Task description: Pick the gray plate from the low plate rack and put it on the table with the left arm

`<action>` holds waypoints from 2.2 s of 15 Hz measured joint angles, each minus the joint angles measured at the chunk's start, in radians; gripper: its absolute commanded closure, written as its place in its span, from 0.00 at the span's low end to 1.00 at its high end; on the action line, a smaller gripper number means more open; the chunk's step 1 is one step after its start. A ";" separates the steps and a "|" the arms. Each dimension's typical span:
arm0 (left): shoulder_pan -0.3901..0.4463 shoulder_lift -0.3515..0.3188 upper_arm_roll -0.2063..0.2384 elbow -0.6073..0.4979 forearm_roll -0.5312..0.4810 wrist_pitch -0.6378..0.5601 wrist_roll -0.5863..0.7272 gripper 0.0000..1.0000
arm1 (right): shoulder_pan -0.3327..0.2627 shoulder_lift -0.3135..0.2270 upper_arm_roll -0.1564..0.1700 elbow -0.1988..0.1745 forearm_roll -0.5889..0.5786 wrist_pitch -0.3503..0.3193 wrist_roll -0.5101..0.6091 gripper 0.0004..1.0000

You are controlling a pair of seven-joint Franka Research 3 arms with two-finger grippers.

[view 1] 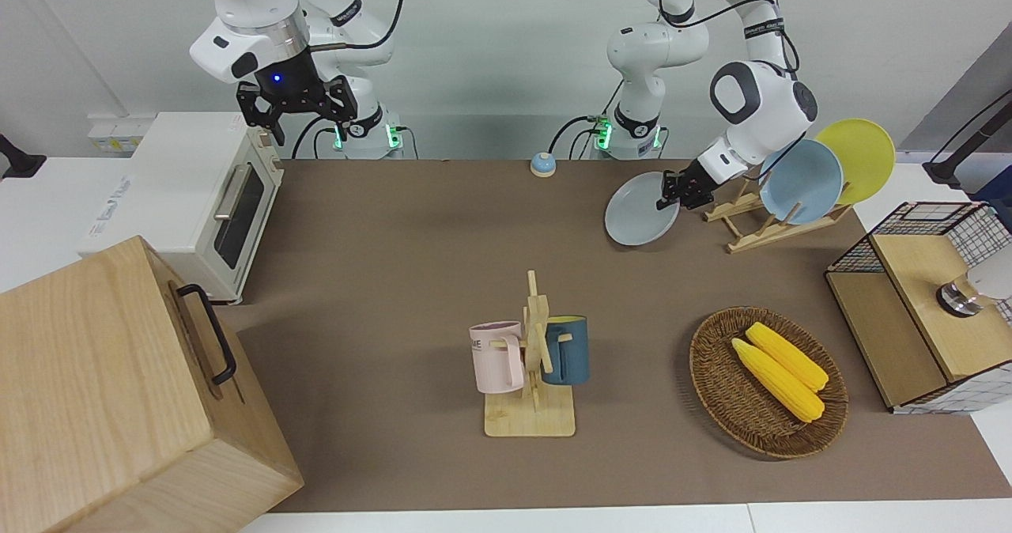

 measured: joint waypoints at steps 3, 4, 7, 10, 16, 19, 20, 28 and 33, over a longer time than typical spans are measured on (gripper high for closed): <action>-0.003 0.000 -0.001 -0.002 0.000 0.006 0.007 0.58 | 0.000 0.000 0.000 0.000 0.000 0.000 0.000 0.01; -0.005 0.000 -0.001 -0.002 -0.001 0.008 0.009 0.45 | 0.000 0.000 0.000 0.000 0.000 0.000 0.000 0.01; -0.028 0.009 -0.004 -0.019 -0.001 0.044 0.009 0.11 | 0.000 0.000 0.000 0.000 0.000 0.000 0.000 0.01; -0.036 0.012 -0.005 -0.023 -0.001 0.071 0.009 0.01 | 0.000 0.000 0.000 0.000 0.000 0.000 0.000 0.01; -0.038 0.012 -0.025 -0.021 0.000 0.153 0.009 0.01 | 0.000 0.000 0.000 0.000 0.000 0.000 0.000 0.01; -0.037 0.006 -0.022 0.008 0.006 0.171 -0.003 0.01 | 0.000 0.000 0.000 0.000 0.000 0.000 0.000 0.01; -0.037 0.001 -0.021 0.033 0.048 0.170 -0.033 0.01 | 0.000 0.000 0.000 0.000 0.000 0.000 0.000 0.01; -0.036 -0.023 -0.017 0.483 0.318 -0.231 -0.340 0.01 | 0.000 0.000 0.000 0.000 0.000 0.000 0.000 0.01; -0.038 -0.023 -0.032 0.629 0.371 -0.385 -0.451 0.01 | 0.000 0.000 0.000 0.000 0.000 0.000 0.000 0.01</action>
